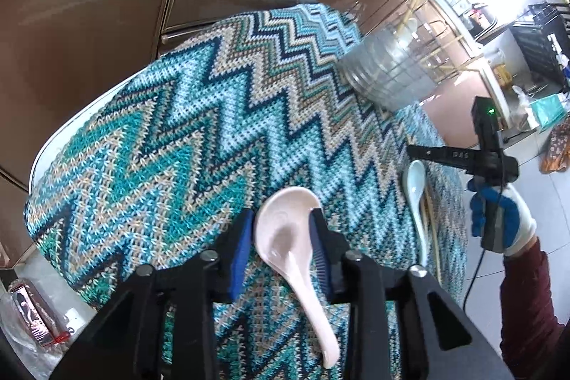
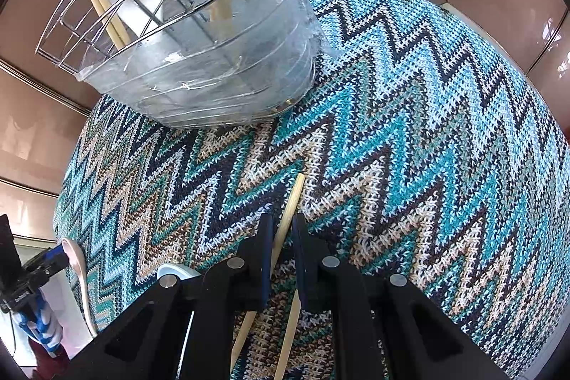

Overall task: Organize utensils
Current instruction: 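Close the left tool on the spoon while the right tool closes on the chopstick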

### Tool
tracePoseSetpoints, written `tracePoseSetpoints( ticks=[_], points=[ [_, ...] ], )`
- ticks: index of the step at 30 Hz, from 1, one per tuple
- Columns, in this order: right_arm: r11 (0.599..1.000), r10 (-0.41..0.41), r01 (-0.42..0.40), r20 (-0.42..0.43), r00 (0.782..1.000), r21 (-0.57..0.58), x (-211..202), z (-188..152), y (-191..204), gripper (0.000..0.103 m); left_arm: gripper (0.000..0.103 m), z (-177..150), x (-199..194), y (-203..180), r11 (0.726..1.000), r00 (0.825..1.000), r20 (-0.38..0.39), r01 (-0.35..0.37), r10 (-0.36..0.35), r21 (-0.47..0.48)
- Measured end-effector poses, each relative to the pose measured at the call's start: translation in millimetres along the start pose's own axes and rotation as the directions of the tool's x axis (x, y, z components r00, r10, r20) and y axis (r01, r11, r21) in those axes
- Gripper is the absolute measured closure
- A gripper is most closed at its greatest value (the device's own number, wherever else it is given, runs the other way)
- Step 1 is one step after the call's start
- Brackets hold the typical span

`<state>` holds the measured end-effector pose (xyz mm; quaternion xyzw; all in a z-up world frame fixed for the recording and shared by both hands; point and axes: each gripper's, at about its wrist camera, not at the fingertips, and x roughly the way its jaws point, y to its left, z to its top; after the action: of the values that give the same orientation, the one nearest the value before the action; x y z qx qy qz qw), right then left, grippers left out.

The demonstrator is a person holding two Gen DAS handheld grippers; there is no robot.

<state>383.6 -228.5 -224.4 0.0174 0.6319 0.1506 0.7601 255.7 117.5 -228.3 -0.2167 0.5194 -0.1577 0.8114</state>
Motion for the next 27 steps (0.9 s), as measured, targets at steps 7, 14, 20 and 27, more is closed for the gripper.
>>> tracePoseSetpoints(
  ticks=[7,14,20,27],
  points=[
    [1.0,-0.008,0.008,0.012,1.0,0.008,2,0,1,0.093,0.094,0,5,2,0.999,0.999,-0.009,-0.043,0.043,0.01],
    [0.998,0.023,-0.025,0.041,0.999,0.05,-8,-14,0,0.095,0.096,-1,-1,-4,0.997,0.997,0.022,-0.075,0.074,0.037],
    [0.994,0.071,-0.079,0.101,0.992,0.076,-39,-33,-1,0.096,0.097,-5,-15,-7,0.996,0.995,0.07,-0.08,0.078,0.034],
    [0.993,0.099,-0.11,0.229,0.968,0.04,-97,-61,1,0.097,0.097,-13,-40,-21,0.99,0.979,0.168,-0.126,0.114,0.062]
  ],
)
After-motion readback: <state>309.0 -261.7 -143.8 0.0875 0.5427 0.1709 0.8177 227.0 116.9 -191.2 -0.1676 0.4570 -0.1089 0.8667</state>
